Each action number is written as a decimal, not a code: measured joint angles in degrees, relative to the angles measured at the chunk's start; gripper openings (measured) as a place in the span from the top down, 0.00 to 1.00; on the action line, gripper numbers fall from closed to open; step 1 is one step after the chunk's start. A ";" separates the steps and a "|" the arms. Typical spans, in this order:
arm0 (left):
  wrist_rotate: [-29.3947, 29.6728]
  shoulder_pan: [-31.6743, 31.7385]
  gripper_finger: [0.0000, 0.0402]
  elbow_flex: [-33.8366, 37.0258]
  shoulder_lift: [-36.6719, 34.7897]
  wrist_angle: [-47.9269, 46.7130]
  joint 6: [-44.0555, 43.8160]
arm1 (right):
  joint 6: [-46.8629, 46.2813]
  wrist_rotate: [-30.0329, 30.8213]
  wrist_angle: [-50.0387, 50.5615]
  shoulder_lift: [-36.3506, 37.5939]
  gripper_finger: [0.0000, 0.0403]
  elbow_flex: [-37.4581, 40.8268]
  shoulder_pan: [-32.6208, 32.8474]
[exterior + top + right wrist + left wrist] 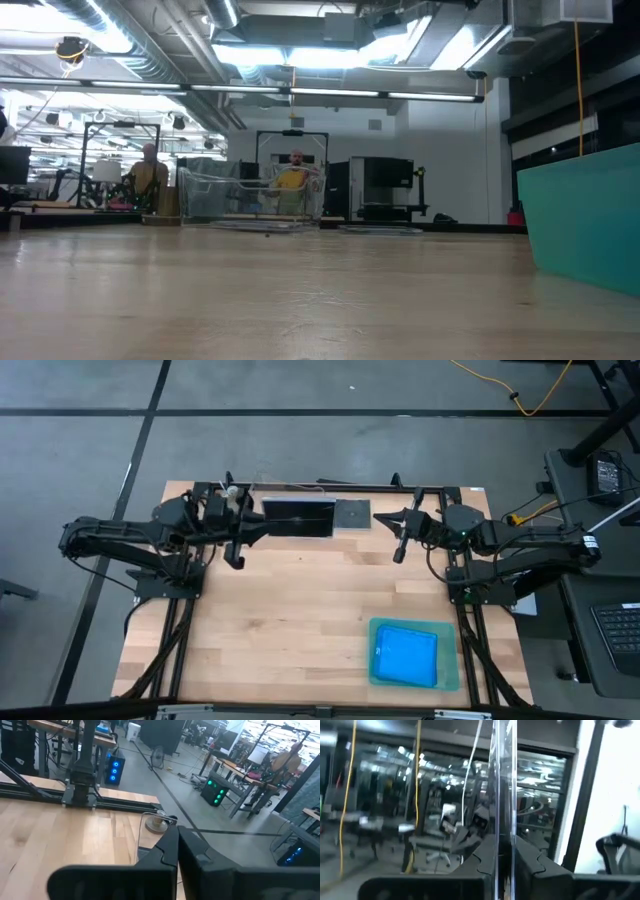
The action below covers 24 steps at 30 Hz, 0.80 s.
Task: Pick & place jewel cases by type
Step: Put the bottom black cd case into the transparent bin
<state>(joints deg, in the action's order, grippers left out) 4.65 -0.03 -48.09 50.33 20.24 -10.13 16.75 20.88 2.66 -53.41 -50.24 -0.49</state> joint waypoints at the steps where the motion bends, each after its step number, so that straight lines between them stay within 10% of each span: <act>1: -0.53 0.00 0.95 -0.62 0.00 -0.25 2.14 | -0.13 0.00 0.00 0.00 0.98 0.00 0.00; 24: -8.77 -0.77 0.95 -4.55 0.02 -4.01 52.27 | -13.55 -0.09 -2.31 -0.04 0.98 0.00 0.00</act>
<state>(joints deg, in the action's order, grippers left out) -4.12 -0.80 -52.64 50.35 16.23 42.15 3.20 20.80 0.34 -53.45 -50.24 -0.49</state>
